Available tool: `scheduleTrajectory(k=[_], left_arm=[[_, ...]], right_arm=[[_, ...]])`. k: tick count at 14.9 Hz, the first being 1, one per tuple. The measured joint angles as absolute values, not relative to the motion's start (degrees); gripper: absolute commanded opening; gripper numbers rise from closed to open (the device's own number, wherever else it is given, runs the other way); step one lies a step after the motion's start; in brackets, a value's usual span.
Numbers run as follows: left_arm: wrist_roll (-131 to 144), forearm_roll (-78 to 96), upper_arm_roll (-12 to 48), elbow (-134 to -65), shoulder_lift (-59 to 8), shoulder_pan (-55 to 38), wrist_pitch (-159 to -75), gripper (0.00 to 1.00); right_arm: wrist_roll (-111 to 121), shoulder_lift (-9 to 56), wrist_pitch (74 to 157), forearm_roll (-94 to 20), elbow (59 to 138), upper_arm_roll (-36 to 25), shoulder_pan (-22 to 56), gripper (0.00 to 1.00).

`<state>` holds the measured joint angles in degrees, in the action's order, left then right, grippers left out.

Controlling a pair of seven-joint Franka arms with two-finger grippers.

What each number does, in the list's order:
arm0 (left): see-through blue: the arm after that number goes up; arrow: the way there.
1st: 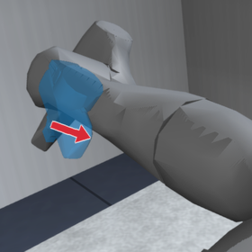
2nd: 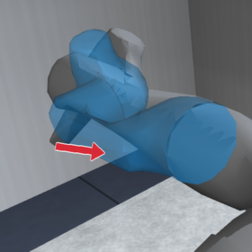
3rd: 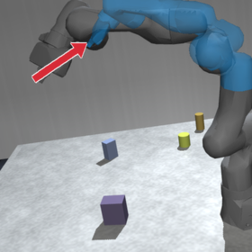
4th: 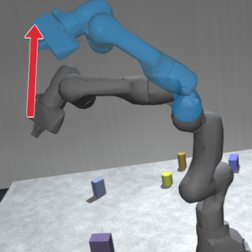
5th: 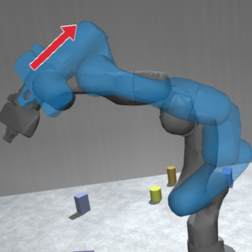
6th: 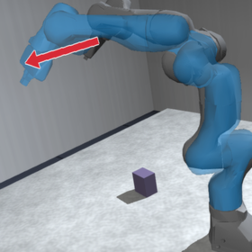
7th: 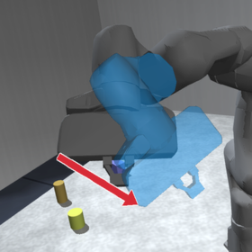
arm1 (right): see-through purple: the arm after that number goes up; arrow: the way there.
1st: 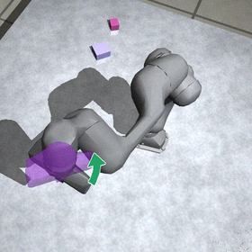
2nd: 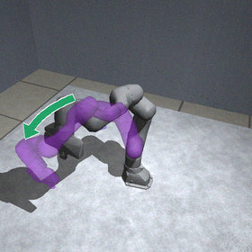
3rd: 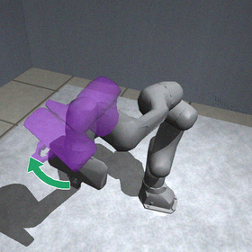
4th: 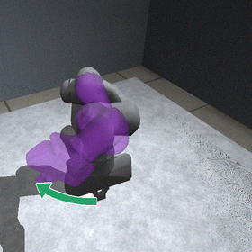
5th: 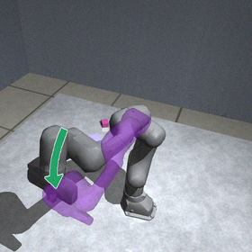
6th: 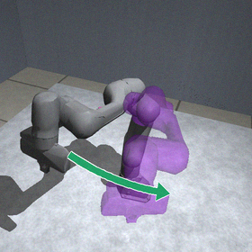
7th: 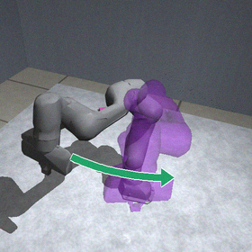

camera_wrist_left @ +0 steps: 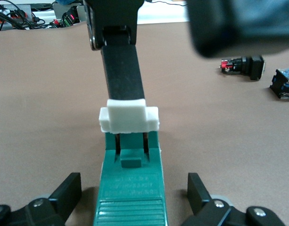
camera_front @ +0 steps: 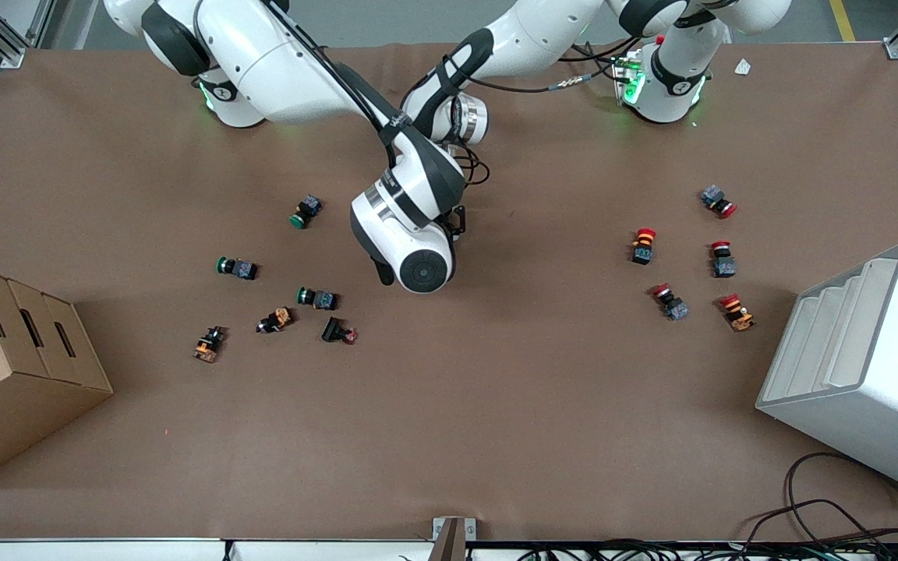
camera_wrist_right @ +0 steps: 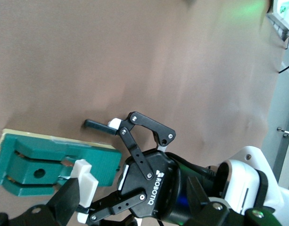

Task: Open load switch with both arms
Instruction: 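Press the white lever down with the right gripper fingertip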

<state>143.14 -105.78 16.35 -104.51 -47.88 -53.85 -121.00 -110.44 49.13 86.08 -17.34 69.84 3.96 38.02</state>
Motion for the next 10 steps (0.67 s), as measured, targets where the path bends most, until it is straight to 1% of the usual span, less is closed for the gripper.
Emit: scheduleTrajectory(k=[10], left_arm=[[143.69,-105.78,16.85,-105.87,-47.41,-54.55,-119.47,0.99]], right_arm=[[-109.75,49.62,85.73,-17.35,71.42,4.55,38.37,1.0]])
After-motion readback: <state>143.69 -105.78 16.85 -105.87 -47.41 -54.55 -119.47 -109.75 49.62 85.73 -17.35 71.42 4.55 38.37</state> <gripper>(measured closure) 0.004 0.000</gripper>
